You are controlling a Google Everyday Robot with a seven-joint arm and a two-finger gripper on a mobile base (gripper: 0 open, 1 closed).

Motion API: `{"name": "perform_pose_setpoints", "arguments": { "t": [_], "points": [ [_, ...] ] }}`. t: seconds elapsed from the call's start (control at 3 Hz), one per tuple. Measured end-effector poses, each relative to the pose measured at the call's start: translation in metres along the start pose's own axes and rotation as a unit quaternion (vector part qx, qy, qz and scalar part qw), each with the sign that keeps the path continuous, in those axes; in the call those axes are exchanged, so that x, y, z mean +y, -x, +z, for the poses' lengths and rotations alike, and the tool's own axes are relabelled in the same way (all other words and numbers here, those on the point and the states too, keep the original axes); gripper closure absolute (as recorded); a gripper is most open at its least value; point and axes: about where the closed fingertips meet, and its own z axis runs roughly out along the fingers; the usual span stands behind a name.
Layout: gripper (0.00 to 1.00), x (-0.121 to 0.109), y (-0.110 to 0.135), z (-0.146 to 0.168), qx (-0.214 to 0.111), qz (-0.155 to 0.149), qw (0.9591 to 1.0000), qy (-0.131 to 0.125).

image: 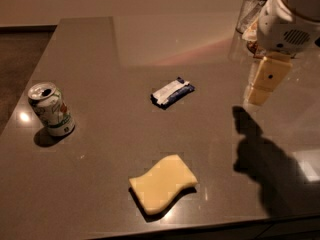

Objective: Move rxbar blueberry near 7up can

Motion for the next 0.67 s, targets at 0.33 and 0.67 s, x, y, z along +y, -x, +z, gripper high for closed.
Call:
{"name": "perform_pose_setpoints", "arguments": {
  "t": [0.33, 0.67],
  "points": [
    [0.0, -0.026, 0.012, 0.021, -0.003, -0.022, 0.9997, 0.01],
    [0.0, -0.049, 0.03, 0.053, -0.014, -0.071, 0.9971, 0.024]
  ]
}}
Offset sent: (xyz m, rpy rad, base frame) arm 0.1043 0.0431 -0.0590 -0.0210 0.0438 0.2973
